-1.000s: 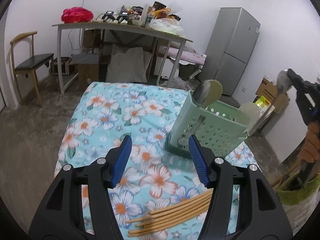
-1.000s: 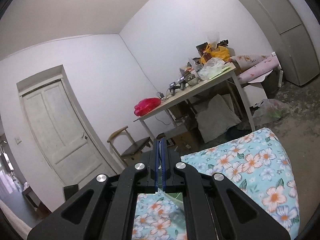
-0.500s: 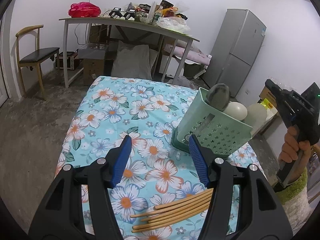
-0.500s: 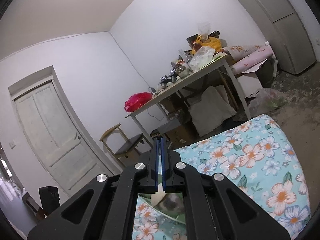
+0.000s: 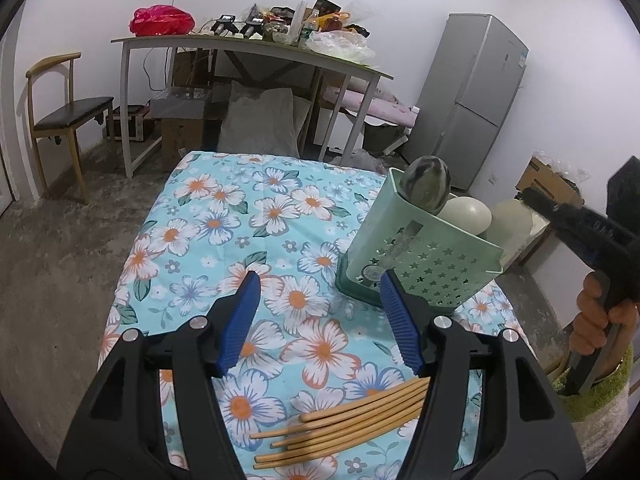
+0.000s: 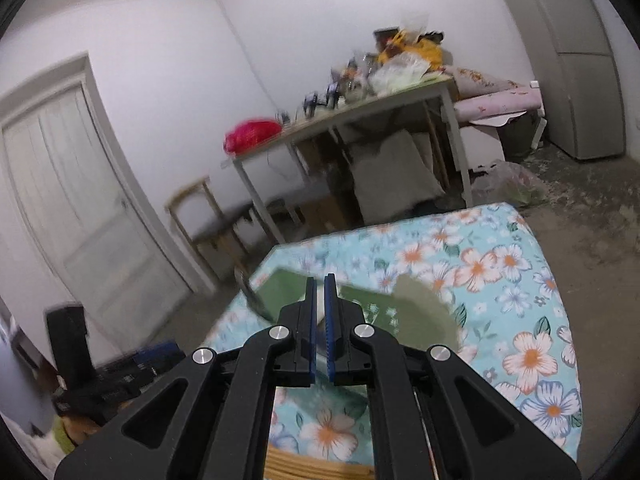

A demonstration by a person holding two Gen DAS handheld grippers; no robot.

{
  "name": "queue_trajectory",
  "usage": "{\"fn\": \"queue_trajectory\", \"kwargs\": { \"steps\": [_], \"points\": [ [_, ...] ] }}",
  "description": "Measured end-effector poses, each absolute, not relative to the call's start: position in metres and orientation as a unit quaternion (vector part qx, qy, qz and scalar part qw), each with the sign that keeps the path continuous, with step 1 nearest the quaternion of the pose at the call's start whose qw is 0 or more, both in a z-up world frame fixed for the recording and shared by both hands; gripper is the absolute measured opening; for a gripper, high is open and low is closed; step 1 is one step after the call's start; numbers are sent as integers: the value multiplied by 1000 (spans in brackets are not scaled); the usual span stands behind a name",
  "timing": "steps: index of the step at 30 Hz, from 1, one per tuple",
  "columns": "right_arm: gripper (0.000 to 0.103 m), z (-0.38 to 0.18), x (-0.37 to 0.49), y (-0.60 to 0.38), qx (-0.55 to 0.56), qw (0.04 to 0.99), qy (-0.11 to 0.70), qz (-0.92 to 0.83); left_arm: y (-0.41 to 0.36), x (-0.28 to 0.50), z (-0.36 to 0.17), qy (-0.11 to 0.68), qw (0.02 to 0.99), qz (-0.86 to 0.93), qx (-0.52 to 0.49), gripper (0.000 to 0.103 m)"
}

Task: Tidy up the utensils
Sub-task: 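Drop the metal spoon into the caddy with the right tool while the left tool moves to the chopsticks, then push the metal spoon down into the green caddy with the right tool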

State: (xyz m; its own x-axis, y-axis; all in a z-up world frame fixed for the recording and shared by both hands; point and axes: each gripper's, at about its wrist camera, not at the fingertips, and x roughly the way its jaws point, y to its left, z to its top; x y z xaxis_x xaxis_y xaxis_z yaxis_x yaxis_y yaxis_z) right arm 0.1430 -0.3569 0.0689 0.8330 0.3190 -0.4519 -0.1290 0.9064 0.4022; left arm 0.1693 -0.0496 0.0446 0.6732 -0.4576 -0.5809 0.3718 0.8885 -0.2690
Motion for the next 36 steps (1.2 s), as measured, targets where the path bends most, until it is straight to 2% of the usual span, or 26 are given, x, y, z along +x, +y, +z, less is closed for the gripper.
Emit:
{"fn": "queue_trajectory", "kwargs": {
  "steps": [7, 14, 15, 17, 18, 25, 36],
  "points": [
    [5, 53, 174, -342, 213, 912, 319, 148, -46, 167, 44, 336, 913, -224, -67, 60],
    [7, 59, 181, -335, 230, 906, 319, 157, -37, 168, 42, 338, 912, -218, -76, 60],
    [9, 61, 180, -337, 231, 907, 318, 151, -37, 167, 41, 338, 912, -218, -77, 60],
    [36, 63, 177, -342, 234, 909, 317, 135, -37, 167, 41, 338, 912, -219, -77, 60],
    [39, 63, 177, -345, 235, 910, 319, 124, -37, 167, 41, 338, 912, -219, -77, 60],
    [40, 55, 198, -342, 237, 892, 367, 120, -36, 169, 36, 343, 909, -223, -84, 60],
    [34, 62, 238, -323, 276, 869, 368, 181, -27, 172, 30, 347, 909, -211, -96, 60]
  ]
}}
